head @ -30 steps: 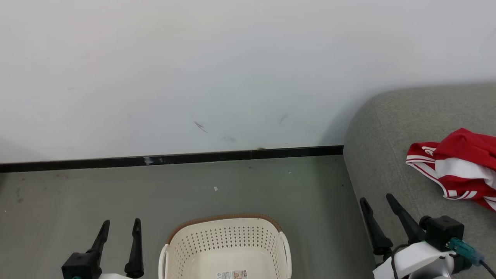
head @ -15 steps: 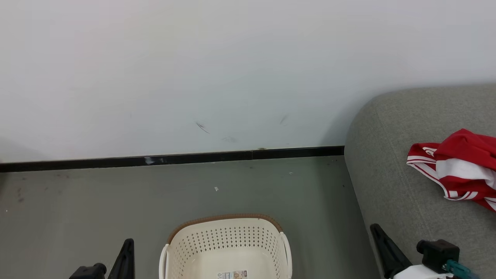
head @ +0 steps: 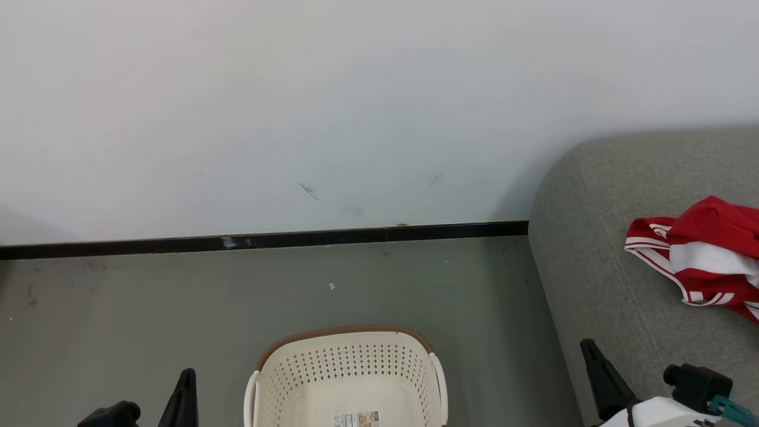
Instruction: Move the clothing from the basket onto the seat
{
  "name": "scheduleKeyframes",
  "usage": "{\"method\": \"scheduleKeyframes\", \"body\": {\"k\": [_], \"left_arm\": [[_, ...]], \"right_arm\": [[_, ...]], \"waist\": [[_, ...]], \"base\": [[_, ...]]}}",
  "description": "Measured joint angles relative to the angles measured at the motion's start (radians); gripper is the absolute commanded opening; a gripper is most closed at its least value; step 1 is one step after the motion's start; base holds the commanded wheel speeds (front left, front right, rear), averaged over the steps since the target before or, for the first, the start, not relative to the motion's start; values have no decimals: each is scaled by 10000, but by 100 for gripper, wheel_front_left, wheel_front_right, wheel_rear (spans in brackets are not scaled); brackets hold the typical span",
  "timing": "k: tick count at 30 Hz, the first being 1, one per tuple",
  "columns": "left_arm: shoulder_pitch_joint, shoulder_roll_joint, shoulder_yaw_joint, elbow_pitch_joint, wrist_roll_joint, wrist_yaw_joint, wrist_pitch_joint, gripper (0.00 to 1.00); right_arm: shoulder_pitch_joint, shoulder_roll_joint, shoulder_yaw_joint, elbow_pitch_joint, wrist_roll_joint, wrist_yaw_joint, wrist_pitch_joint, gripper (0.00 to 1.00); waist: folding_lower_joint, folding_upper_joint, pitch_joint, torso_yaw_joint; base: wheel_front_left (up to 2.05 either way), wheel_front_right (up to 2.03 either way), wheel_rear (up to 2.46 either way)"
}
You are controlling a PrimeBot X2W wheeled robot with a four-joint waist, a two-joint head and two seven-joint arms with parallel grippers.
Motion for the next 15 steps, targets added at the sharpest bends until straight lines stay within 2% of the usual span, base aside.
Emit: {"method": "scheduleKeyframes", "body": {"k": [9, 15], "left_arm": [[-49, -119, 290, 0, -1043, -219, 357, 0], [-166, -165, 487, -2, -1732, -362, 543, 0]], "right_arm": [[-16, 8, -203, -8, 1212, 0, 368, 0], [-198, 10, -311, -8, 2071, -2, 587, 0]], "waist": [[57, 0, 7, 18], [74, 1, 4, 30]], "base": [[0, 0, 0], [0, 0, 0]]}}
